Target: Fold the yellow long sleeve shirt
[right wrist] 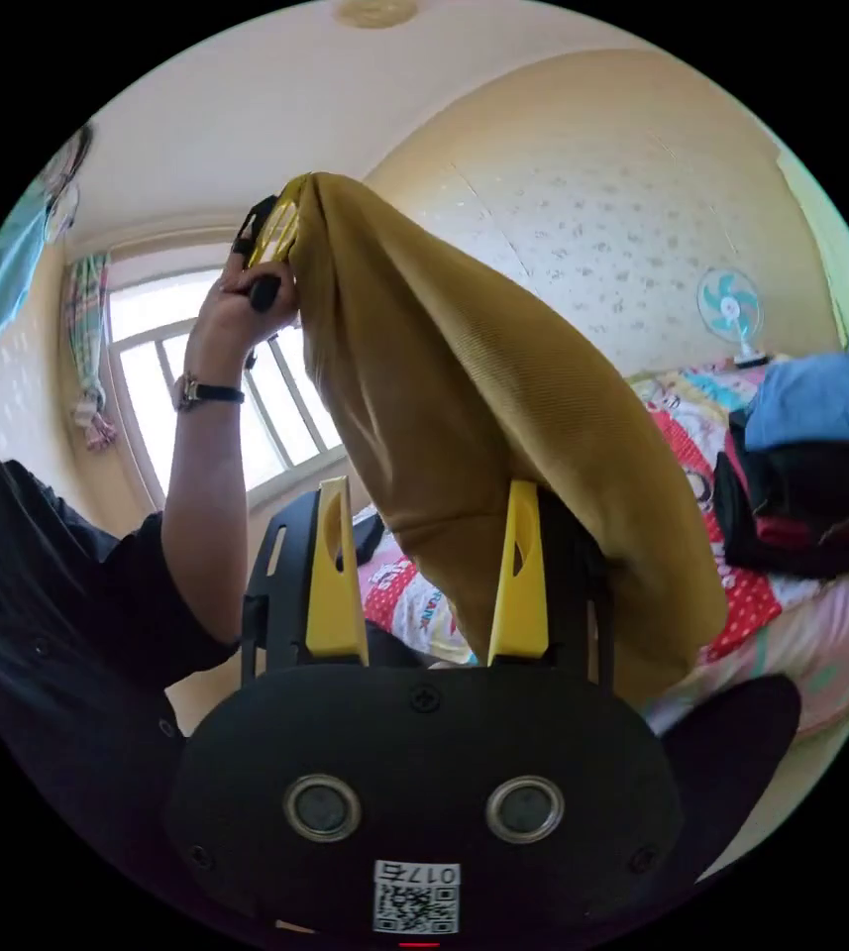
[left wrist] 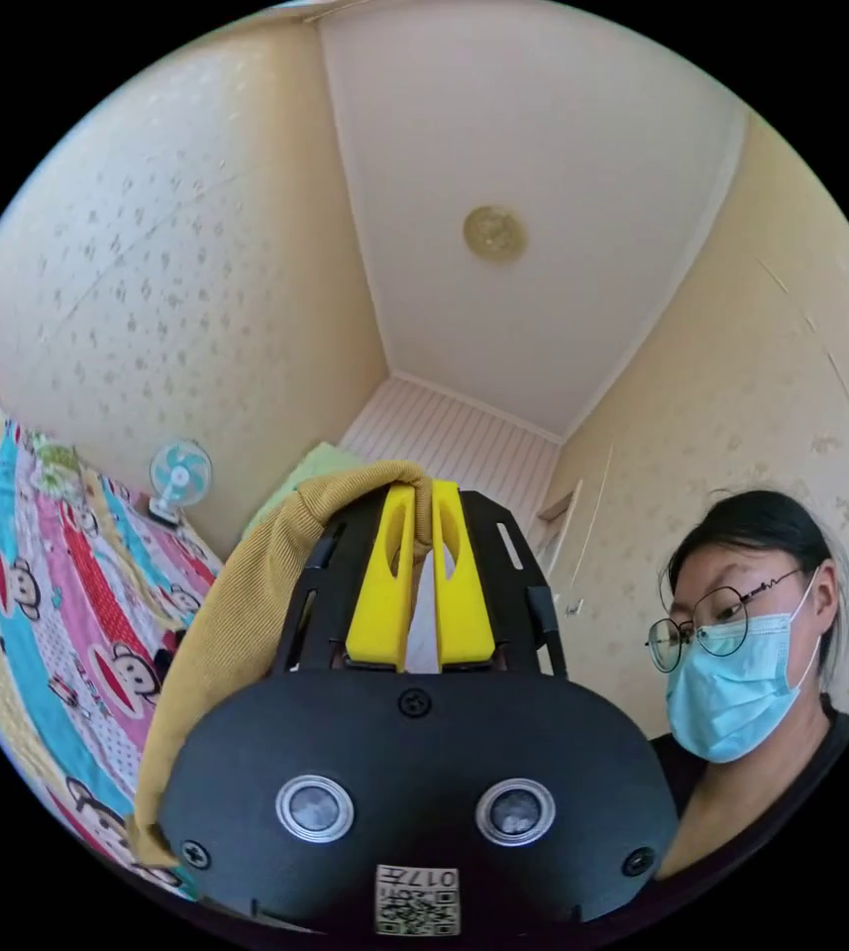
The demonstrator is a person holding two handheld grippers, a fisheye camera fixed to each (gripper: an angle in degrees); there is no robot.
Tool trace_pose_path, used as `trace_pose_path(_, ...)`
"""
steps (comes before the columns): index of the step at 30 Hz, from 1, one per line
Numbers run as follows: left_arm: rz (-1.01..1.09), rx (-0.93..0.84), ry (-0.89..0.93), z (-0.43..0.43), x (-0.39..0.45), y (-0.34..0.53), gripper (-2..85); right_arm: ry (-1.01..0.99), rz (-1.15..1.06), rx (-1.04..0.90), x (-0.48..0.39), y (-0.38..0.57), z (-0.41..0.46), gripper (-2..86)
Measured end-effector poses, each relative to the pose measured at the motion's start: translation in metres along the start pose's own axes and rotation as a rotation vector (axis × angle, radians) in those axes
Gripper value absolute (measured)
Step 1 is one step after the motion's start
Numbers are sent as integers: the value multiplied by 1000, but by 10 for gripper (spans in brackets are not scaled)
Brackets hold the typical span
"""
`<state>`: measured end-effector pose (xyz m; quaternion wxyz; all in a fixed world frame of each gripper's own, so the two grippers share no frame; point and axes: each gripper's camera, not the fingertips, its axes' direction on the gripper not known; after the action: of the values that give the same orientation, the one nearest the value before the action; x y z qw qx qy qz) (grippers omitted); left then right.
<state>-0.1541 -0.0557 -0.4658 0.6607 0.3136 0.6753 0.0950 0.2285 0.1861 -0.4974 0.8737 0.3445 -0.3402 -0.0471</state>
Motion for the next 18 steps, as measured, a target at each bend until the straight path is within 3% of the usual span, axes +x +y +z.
trace_pose_path(4, 126, -14, -9, -2, 62, -21, 17, 134, -204, 125, -65, -12, -19, 222)
trace_pose_path(7, 212, 20, -34, -3, 109, -30, 21, 159, -309, 60, -97, -26, -4, 228)
trace_pose_path(10, 290, 119, -223, -21, 150, -37, 25, 221, -354, 12, -108, -44, -5, 163)
trace_pose_path(12, 335, 191, -286, -43, 165, -42, 26, 304, -385, 144, -103, -60, -37, 70)
trace_pose_path(15, 374, 263, -339, -80, 182, -53, 24, 431, -404, 320, -87, -103, -75, 61)
trace_pose_path(18, 462, 186, -434, -84, 192, -78, 21, 521, -432, 446, -73, -169, -93, 59)
